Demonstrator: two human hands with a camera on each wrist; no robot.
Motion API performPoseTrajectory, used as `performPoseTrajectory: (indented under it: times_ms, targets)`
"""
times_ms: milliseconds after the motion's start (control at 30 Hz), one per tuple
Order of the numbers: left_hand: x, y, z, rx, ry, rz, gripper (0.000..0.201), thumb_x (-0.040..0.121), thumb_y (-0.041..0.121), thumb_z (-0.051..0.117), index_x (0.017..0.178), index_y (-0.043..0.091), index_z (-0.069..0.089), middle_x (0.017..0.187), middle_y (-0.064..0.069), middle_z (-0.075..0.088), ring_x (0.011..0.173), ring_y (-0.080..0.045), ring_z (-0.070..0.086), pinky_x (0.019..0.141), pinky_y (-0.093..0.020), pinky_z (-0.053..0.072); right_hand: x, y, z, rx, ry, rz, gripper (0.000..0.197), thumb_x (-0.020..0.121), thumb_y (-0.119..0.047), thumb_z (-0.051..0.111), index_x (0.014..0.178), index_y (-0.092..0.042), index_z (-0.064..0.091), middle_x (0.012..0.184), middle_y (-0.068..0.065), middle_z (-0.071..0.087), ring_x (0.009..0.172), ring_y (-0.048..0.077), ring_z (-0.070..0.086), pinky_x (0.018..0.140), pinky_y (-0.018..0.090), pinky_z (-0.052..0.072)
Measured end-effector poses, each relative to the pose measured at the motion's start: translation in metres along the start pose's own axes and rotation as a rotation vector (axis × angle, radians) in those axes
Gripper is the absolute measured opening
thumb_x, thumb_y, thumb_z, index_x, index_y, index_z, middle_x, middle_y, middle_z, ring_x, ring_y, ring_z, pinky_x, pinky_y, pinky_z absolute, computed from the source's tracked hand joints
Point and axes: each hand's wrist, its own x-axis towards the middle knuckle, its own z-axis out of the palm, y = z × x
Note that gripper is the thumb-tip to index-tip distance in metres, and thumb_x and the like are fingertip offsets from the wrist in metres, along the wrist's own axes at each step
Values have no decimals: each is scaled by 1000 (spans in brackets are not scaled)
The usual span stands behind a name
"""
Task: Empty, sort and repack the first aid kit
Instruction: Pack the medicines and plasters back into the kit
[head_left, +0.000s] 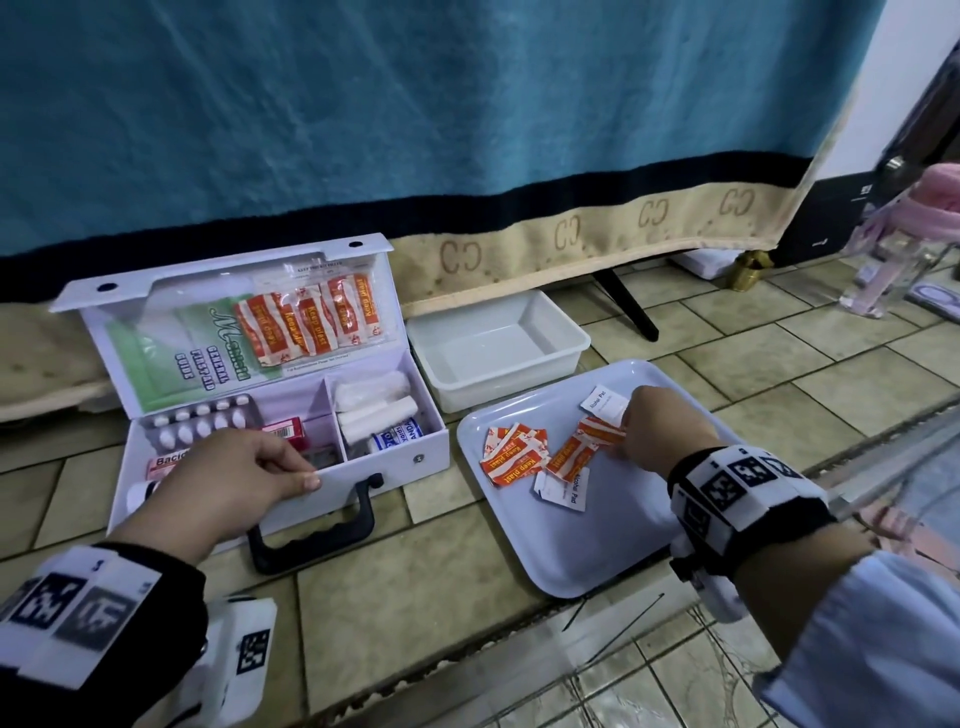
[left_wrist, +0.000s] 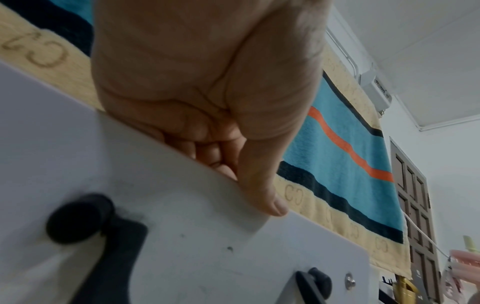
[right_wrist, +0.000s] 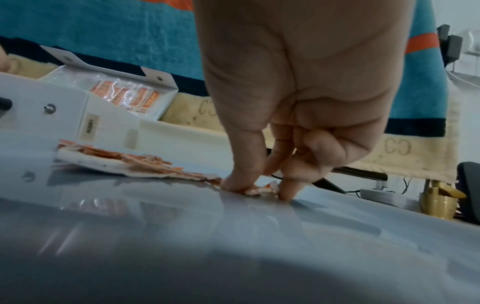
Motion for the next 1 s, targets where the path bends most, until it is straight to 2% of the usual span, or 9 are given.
performPoseTrajectory:
  times_ms: [233, 367, 433, 533, 633, 800, 867, 933, 1000]
  targets:
    - [-1, 0, 1, 25, 13, 28, 15, 73, 17, 79, 63, 22, 69, 74, -1, 69, 69, -12, 58, 56, -20, 38, 4, 5, -7, 65, -75, 25, 28, 82, -31, 65, 95, -6, 68, 95, 11, 68, 80, 25, 56, 69, 27, 41]
    - [-1, 0, 0, 37, 8, 29, 17, 73, 20, 79, 61, 26, 68, 74, 4, 69, 71, -9, 59, 57, -19, 39, -8, 6, -48, 227, 104, -35, 24, 88, -18, 58, 73, -1, 67, 70, 13, 61, 63, 26, 52, 50, 26, 33]
    - [-1, 0, 0, 47, 13, 28, 20, 73, 21, 79, 60, 28, 66, 72, 7, 67, 69, -6, 58, 55, -19, 37, -16, -4, -72, 400, 166, -131, 27, 90, -14, 58, 63, -10, 59, 65, 13, 63, 57, 24, 54, 52, 26, 38]
    - [-2, 0, 1, 46, 30, 32, 24, 73, 21, 79, 57, 30, 63, 69, 11, 64, 66, -3, 55, 53, -18, 35, -29, -41, -94, 621, 184, -345, 23, 90, -15, 60, 67, -17, 57, 63, 10, 67, 49, 15, 60, 51, 24, 48]
    - [-3, 1, 2, 69, 42, 26, 25, 75, 25, 77, 58, 30, 61, 67, 14, 62, 64, 1, 53, 50, -17, 32, -35, -93, -95, 621, 112, -550, 12, 83, -14, 68, 72, -18, 64, 58, 1, 62, 48, 9, 51, 45, 14, 39]
    - [1, -5, 4, 48, 43, 23, 28, 74, 27, 78, 53, 29, 59, 62, 14, 62, 63, 1, 56, 51, -16, 35, -22, -174, -66, 543, -132, -776, 8, 76, -9, 76, 77, -6, 68, 62, 2, 61, 47, 7, 51, 57, 26, 45]
    - [2, -7, 5, 43, 49, 18, 29, 73, 28, 78, 52, 29, 59, 61, 15, 62, 63, -1, 57, 53, -17, 37, -17, -199, -63, 503, -106, -822, 11, 86, -9, 65, 77, -3, 67, 66, 4, 65, 50, 9, 56, 57, 25, 47]
    - [2, -8, 6, 33, 63, 11, 29, 73, 30, 78, 52, 30, 58, 60, 16, 61, 64, -3, 58, 57, -19, 40, -10, -222, -69, 521, -16, -835, 18, 92, -10, 54, 81, -1, 65, 74, 11, 66, 64, 23, 61, 62, 31, 49]
    - [0, -9, 7, 27, 74, 9, 29, 74, 31, 77, 52, 30, 58, 61, 16, 61, 67, -5, 61, 63, -21, 46, -4, -238, -82, 596, 138, -824, 26, 94, -13, 51, 70, -13, 60, 72, 9, 64, 73, 29, 60, 70, 36, 49]
